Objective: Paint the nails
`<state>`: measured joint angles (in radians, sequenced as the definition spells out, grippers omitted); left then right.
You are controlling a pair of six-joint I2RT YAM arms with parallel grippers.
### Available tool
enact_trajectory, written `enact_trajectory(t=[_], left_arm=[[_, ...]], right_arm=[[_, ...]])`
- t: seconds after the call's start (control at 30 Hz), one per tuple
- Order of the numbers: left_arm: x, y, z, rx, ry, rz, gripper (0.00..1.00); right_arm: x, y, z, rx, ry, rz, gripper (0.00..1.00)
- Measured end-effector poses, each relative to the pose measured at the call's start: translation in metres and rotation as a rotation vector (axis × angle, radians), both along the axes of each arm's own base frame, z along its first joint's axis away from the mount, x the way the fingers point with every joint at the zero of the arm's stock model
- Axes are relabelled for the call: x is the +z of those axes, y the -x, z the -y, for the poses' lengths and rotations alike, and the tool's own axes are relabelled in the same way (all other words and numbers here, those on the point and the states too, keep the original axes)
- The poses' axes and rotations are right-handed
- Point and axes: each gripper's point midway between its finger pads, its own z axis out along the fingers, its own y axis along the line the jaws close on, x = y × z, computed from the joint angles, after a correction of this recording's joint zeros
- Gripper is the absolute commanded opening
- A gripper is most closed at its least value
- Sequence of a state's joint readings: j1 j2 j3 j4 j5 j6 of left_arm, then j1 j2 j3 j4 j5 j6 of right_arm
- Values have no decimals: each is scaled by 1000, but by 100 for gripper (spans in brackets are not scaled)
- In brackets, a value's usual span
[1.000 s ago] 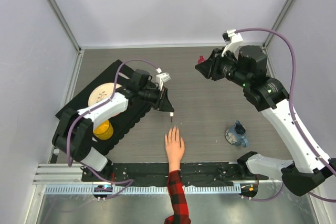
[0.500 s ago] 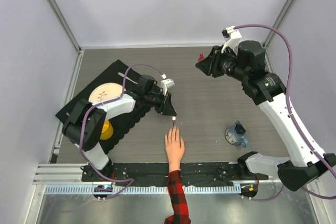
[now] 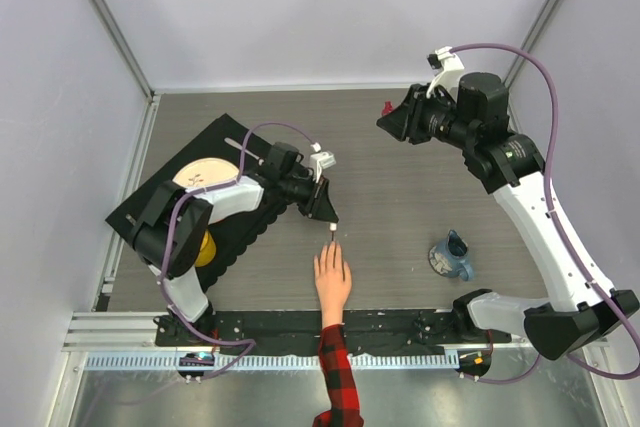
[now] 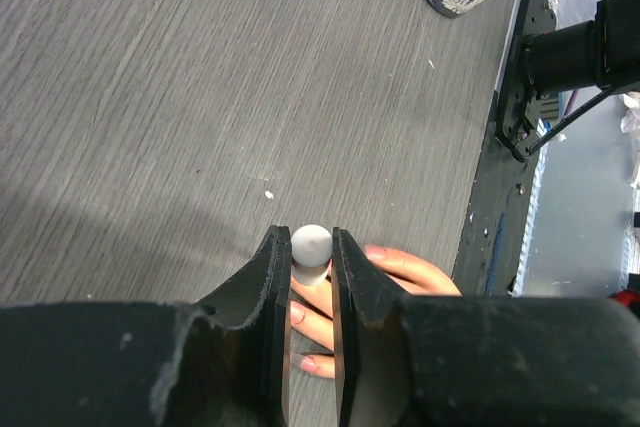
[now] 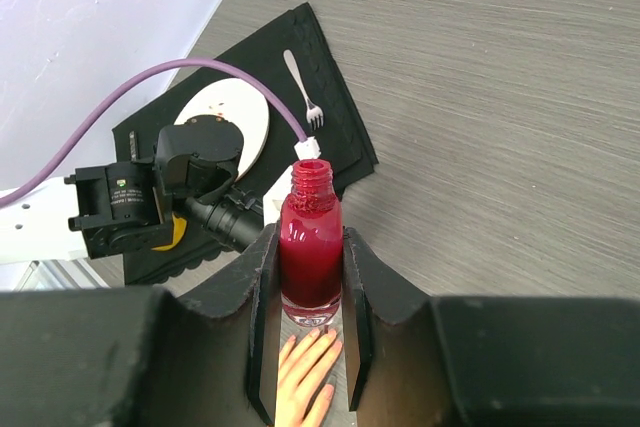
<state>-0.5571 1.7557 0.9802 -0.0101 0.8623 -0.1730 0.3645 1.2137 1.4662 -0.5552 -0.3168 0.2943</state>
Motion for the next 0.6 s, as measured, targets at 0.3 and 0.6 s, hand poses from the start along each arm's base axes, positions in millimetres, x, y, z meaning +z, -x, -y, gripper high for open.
enact_trajectory(t=[0.3, 0.6], left_arm=[[2, -7, 5, -9, 8, 12, 0], [-7, -4, 3, -23, -7, -4, 0]], right_arm=[[-4, -1, -2, 18, -4, -15, 1], [-6, -3, -2, 24, -5, -23, 1]])
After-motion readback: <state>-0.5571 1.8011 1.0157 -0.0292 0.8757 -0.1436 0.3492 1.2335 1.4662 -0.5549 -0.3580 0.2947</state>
